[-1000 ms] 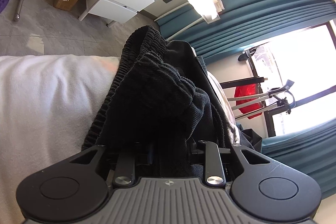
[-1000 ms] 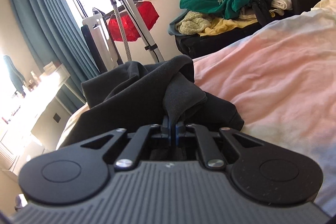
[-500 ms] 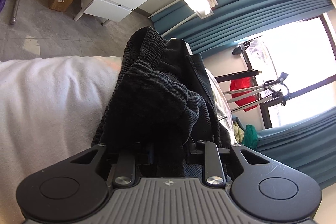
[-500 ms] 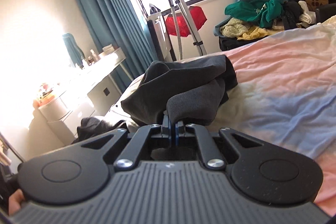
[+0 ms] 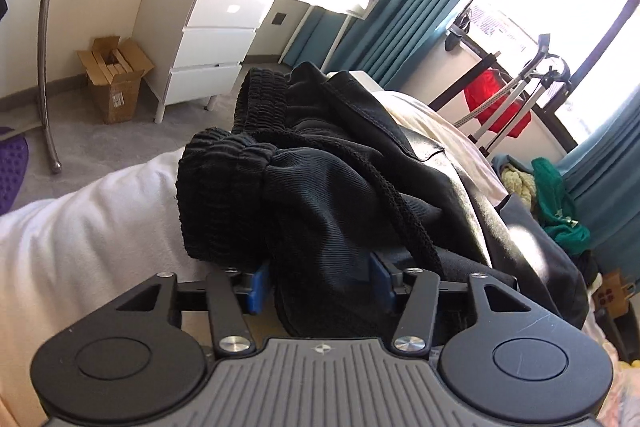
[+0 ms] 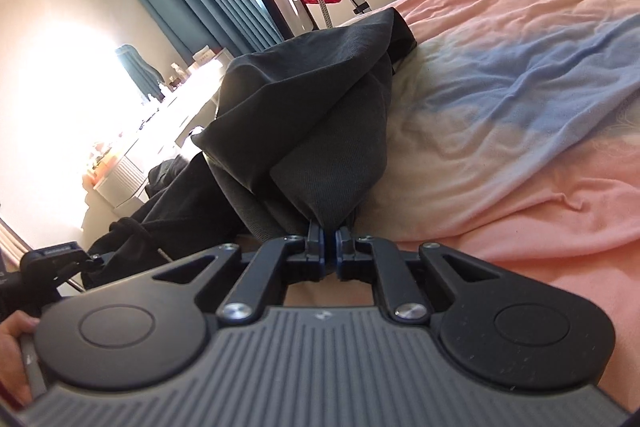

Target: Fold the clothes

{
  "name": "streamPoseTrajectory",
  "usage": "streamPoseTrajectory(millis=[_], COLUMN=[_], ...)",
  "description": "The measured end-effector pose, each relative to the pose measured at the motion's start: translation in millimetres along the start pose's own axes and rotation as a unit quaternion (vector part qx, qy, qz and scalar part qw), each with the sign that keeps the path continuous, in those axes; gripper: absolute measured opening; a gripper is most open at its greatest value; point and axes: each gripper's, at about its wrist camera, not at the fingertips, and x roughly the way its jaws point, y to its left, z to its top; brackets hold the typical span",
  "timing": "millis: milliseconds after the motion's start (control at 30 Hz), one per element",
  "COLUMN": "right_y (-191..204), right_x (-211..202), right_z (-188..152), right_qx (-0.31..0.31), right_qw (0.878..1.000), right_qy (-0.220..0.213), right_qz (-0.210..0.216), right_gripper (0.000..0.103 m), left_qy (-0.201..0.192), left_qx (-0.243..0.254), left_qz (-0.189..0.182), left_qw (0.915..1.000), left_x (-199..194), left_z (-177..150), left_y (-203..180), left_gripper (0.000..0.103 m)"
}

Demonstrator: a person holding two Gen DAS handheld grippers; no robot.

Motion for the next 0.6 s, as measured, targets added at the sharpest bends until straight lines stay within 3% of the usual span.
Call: streamPoseTrajectory(millis=[67, 167, 433, 500, 533, 600], right_y=[-1, 1, 8, 10, 9, 6], right_x=[3, 4, -4, -9, -12, -18], right_z=[1, 3, 7, 11, 13, 19], right_qx=[0.006, 0.003, -0.022, -0.028, -0.025, -0.019], right_qw=[1.0, 1.0, 0.999, 0.999, 0.999, 0.999], right_qy=[0.0, -0.002, -0.004, -0.009, -0.01, -0.013], right_qz=[-0.008, -0.013, -0.036, -0.036, -0.038, -0.042], right_gripper=[0.01, 0.01, 0.012, 0.013, 0.014, 0.027], left_qy=[-0.026, -0.06, -0.12, -0.118, -0.115, -0.111], left_qx=[0.026, 0.056, 0.159, 0.176, 0.185, 0.215], left_qz=[0.018, 0.031, 0.006, -0.002, -0.008, -0.021], left_qw=[0.9992, 0.9961, 0.9799, 0.9773, 0.9758, 0.9701], left_x=[-16, -37, -55, -52, -50, -46], left_z=[-11, -27, -53, -59, -62, -68], left_y=[-8, -15, -63, -72, -76, -85], left_gripper=[0.082, 0.083, 0.084, 0.085, 0.085, 0.085])
